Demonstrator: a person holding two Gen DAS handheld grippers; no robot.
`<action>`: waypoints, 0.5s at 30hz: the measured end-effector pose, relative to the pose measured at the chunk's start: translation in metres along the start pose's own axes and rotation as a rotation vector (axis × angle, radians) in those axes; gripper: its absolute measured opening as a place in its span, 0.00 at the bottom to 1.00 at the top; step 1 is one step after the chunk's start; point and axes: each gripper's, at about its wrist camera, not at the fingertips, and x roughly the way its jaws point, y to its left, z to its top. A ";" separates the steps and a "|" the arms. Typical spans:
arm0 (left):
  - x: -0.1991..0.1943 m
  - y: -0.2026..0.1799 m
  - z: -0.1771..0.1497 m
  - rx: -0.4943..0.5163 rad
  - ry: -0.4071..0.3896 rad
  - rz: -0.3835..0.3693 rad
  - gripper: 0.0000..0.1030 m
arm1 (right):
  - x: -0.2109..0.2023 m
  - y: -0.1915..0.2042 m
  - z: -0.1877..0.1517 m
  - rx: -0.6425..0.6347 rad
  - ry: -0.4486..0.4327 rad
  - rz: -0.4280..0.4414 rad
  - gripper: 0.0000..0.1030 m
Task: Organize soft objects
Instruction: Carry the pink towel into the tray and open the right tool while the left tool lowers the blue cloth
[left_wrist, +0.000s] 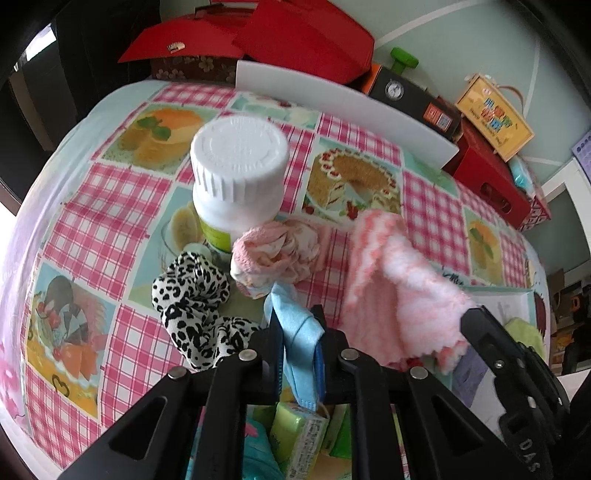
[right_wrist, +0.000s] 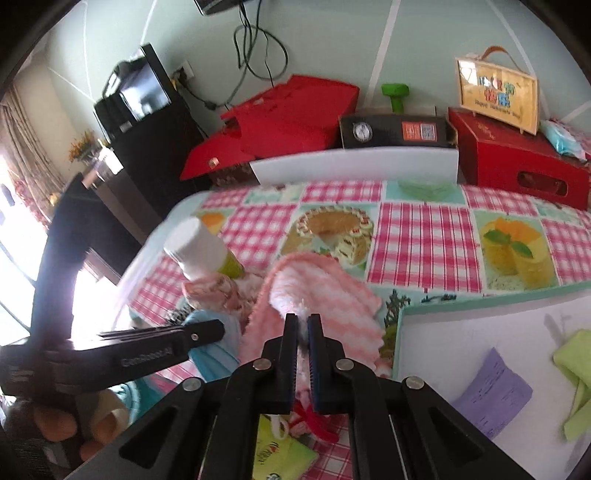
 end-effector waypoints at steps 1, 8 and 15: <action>-0.003 0.001 0.000 -0.005 -0.009 -0.008 0.12 | -0.006 0.001 0.002 0.000 -0.016 0.003 0.06; -0.037 0.003 0.003 -0.023 -0.106 -0.039 0.12 | -0.037 0.003 0.014 0.014 -0.105 0.040 0.06; -0.077 0.001 0.003 -0.024 -0.216 -0.067 0.12 | -0.066 0.008 0.021 0.017 -0.185 0.081 0.06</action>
